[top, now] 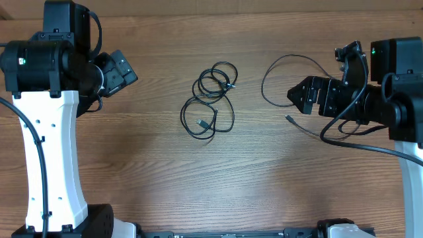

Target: Untangle cables

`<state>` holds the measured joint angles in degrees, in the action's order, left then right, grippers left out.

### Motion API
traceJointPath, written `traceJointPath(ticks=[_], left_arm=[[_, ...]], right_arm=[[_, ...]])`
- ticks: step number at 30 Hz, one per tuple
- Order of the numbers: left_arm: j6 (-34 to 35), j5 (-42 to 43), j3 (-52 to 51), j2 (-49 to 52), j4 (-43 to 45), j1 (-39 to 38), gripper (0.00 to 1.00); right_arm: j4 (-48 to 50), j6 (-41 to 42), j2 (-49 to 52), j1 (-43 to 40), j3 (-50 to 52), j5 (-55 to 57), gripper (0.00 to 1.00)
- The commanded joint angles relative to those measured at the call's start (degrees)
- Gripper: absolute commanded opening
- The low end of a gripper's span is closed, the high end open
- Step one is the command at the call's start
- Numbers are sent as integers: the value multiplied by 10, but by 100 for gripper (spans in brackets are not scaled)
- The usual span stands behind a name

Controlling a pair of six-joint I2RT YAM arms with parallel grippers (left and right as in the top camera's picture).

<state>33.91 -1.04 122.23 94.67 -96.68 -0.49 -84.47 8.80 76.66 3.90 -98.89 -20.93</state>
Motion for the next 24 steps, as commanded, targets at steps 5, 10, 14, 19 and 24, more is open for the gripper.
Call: traceJointPath(ticks=[5,10,14,19,24], left_arm=[[-11,0,-3,5,-1,1,99],[-11,0,-3,5,-1,1,99],[-11,0,-3,5,-1,1,100],[-11,0,-3,5,-1,1,99],[-11,0,-3,5,-1,1,100]], right_arm=[[6,-3,-1,2,3,3,100],[8,-3,-1,2,3,3,100],[9,-3,-1,2,3,3,100],[8,-3,-1,2,3,3,100],[8,-3,-1,2,3,4,100]])
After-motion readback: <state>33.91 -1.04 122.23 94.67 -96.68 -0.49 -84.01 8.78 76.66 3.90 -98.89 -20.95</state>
